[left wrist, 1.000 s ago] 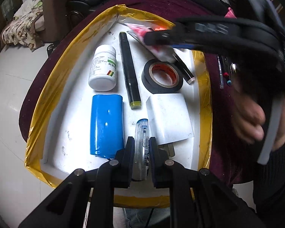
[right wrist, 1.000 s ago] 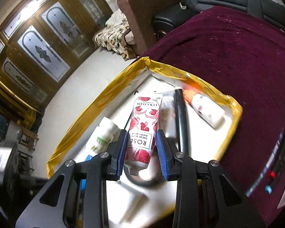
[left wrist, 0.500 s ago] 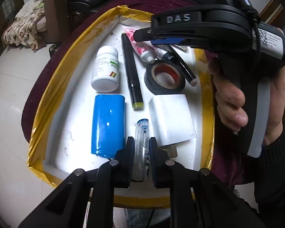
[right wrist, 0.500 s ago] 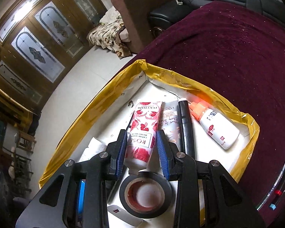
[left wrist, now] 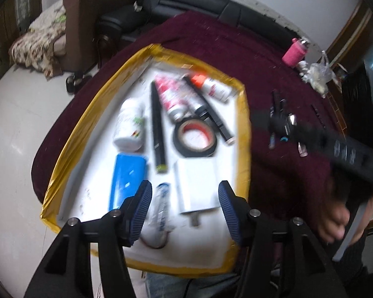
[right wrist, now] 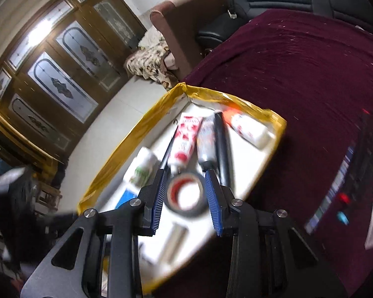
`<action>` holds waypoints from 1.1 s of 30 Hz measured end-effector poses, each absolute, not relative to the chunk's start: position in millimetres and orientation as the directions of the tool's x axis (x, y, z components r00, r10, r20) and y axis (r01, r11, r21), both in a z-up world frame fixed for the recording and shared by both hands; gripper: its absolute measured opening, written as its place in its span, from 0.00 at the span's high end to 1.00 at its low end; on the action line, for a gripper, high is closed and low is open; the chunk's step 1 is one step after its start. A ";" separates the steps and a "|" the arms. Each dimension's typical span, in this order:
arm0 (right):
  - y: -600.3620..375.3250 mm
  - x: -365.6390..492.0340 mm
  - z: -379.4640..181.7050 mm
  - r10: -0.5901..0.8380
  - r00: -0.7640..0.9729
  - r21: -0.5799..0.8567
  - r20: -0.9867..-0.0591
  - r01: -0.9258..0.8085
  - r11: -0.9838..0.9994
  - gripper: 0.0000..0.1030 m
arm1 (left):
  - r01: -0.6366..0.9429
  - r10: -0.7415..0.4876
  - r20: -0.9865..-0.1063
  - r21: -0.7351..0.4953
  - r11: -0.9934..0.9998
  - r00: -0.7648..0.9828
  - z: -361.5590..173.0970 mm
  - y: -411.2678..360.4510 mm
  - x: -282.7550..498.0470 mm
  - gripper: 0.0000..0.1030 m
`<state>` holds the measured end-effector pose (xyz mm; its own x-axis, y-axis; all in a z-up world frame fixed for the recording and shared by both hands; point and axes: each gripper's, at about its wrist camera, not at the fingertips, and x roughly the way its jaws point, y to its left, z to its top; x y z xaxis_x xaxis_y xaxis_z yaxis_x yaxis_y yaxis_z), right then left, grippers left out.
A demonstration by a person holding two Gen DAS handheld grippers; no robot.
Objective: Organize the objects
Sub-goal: 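Carry the pink tube and clear pen into the white box and open both tools, then grasp the silver cream tube with the right tool while the left tool grasps a teal-capped black marker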
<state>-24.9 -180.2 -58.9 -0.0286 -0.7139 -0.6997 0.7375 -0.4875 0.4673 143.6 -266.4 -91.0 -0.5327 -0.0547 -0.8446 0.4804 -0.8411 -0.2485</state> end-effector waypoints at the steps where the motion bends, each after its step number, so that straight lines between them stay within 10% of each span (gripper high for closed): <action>1: -163.0 -23.6 -59.5 -0.718 -0.045 0.471 -0.694 0.726 -0.500 0.68 | 0.474 -0.063 -0.835 -0.246 -0.845 -0.546 -85.4 -264.7 137.8 0.46; 33: -24.6 -122.5 -114.4 -0.430 -0.376 0.192 -0.820 0.527 -0.828 0.71 | 0.235 0.083 -0.837 -0.244 -0.941 -0.541 -69.1 -141.4 26.8 0.44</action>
<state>-122.5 -24.6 -114.4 -0.3764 -0.4304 -0.8204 0.5270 -0.8278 0.1925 26.8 -141.4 -69.1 -0.5407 0.0826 -0.8371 0.2346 -0.9409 -0.2444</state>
